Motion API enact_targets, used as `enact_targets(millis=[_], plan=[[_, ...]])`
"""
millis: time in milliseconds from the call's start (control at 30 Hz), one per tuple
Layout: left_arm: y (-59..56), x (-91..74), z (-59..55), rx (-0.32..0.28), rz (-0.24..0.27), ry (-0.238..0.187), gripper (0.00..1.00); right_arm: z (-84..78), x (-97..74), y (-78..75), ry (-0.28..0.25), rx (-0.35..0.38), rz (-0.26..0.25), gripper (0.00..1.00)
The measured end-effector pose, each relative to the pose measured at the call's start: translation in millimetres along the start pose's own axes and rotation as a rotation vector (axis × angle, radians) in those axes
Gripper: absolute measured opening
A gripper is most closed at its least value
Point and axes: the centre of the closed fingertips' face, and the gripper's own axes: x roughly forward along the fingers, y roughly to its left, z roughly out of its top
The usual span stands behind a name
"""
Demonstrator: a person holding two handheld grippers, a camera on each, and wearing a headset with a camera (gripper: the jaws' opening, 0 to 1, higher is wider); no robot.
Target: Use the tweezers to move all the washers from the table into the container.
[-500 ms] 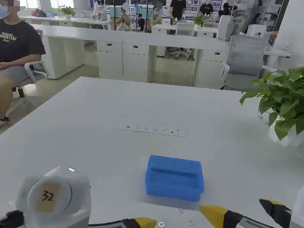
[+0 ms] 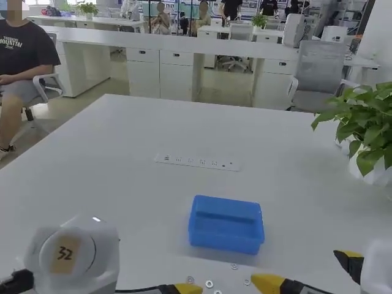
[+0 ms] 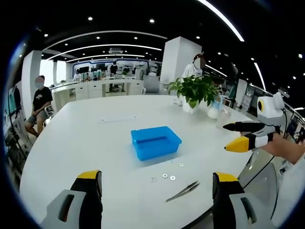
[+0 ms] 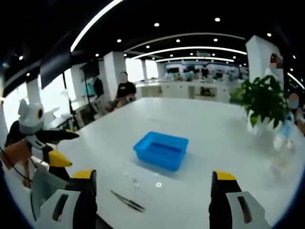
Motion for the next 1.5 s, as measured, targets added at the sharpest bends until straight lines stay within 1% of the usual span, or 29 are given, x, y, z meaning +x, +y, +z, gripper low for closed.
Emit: enact_targets(millis=[200, 367, 500, 667, 1000, 1100, 1367, 1500], plan=[[1.9, -0.4, -1.0, -0.003, 0.005, 0.003, 0.99, 0.8, -0.5, 0.0, 0.000, 0.000, 0.000, 0.99], [3.0, -1.8, -1.5, -0.005, 0.008, 0.004, 0.99, 5.3, -1.1, -0.7, -0.016, 0.004, 0.004, 0.99], [5.0, -2.9, 0.0, -0.001, 0.014, -0.004, 0.99, 7.5, -1.4, -1.0, -0.025, 0.010, 0.006, 0.99], [6.2, -2.6, -0.6, 0.000, 0.017, -0.001, 0.99, 7.6, -1.6, -1.7, -0.028, 0.007, 0.005, 0.99], [5.3, -1.8, -0.2, 0.006, 0.014, -0.002, 0.99, 5.7, -3.3, -5.6, -0.034, 0.010, -0.001, 0.99], [5.3, -1.4, -1.8, 0.007, 0.013, 0.007, 0.99, 5.1, -3.5, -5.3, -0.032, 0.009, -0.003, 0.99], [6.1, -1.6, -2.2, 0.011, 0.017, 0.008, 0.99, 6.4, -3.4, -6.1, -0.037, 0.002, -0.003, 0.99], [5.0, -2.1, -0.3, 0.011, 0.013, -0.001, 0.99, 6.3, -3.9, -6.0, -0.039, 0.002, 0.000, 0.99]])
